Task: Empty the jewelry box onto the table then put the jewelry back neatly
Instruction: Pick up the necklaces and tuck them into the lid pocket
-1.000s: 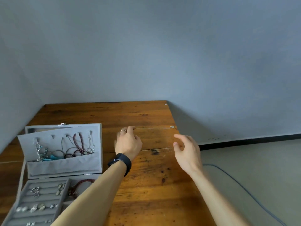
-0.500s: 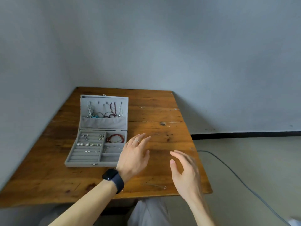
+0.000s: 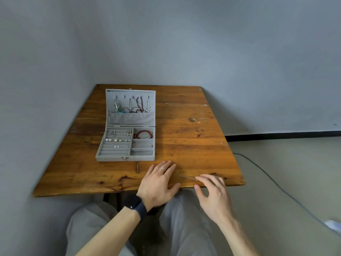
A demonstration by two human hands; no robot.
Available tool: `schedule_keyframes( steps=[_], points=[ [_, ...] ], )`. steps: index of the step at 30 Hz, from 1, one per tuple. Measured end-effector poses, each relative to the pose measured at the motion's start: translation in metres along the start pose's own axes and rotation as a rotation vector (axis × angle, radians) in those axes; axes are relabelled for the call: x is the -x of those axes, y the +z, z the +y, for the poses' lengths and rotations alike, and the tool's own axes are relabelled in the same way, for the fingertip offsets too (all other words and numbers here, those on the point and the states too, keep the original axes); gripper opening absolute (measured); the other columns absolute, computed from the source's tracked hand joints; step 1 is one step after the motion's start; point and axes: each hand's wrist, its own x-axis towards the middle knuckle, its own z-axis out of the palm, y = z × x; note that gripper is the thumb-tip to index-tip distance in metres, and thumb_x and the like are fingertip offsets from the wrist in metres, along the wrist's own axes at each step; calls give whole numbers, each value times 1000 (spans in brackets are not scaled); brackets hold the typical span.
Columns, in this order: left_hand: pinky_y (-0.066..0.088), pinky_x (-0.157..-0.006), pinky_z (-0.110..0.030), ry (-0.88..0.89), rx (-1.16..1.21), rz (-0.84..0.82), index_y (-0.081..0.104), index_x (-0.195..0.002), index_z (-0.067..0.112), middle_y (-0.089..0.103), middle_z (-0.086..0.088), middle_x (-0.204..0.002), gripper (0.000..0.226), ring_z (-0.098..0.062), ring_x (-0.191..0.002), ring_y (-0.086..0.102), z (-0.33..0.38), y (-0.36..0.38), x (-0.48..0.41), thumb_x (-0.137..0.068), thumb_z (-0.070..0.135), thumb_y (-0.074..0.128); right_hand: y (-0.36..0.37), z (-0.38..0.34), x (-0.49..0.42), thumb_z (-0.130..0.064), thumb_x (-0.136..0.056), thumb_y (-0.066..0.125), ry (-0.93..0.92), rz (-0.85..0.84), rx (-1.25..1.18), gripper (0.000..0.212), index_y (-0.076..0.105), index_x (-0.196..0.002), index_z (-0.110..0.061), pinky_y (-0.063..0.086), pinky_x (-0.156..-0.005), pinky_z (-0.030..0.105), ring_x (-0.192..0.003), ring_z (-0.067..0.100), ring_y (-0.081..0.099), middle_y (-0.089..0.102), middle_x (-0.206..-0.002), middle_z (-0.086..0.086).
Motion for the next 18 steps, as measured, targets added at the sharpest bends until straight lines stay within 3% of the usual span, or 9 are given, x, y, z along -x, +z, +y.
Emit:
schedule_keyframes(
  steps=[6, 12, 15, 18],
  points=[
    [4, -122, -37, 9, -27, -31, 23, -157, 31, 19, 6, -165, 77, -14, -152, 9, -4, 7, 0, -92, 71, 34, 5, 13, 2, -22, -83, 80, -131, 50, 62, 22, 77, -104, -17, 54, -86, 37, -101, 21, 61, 70, -109, -5],
    [0, -120, -35, 12, -8, -44, 20, -157, 32, 17, 8, -165, 77, -13, -152, 8, -5, 7, 2, -92, 71, 34, 7, 20, 7, -10, -79, 82, -274, 141, 66, 13, 80, -92, -13, 57, -83, 33, -97, 20, 67, 75, -97, -3],
    [4, -123, -38, 7, 20, -72, 22, -157, 33, 17, 8, -165, 76, -13, -152, 9, -4, 3, 1, -92, 70, 39, 1, 17, 6, -9, -85, 76, -209, 121, -47, 9, 77, -93, -13, 55, -83, 29, -94, 15, 68, 73, -97, -5],
    [20, -122, -41, 17, 112, -73, 31, -153, 37, 29, 8, -161, 71, -17, -148, 23, -1, -9, -3, -90, 65, 50, -14, 5, -3, -15, -92, 68, -56, -9, -238, 7, 69, -93, -22, 52, -78, 24, -92, 6, 64, 68, -95, -17]
  ],
)
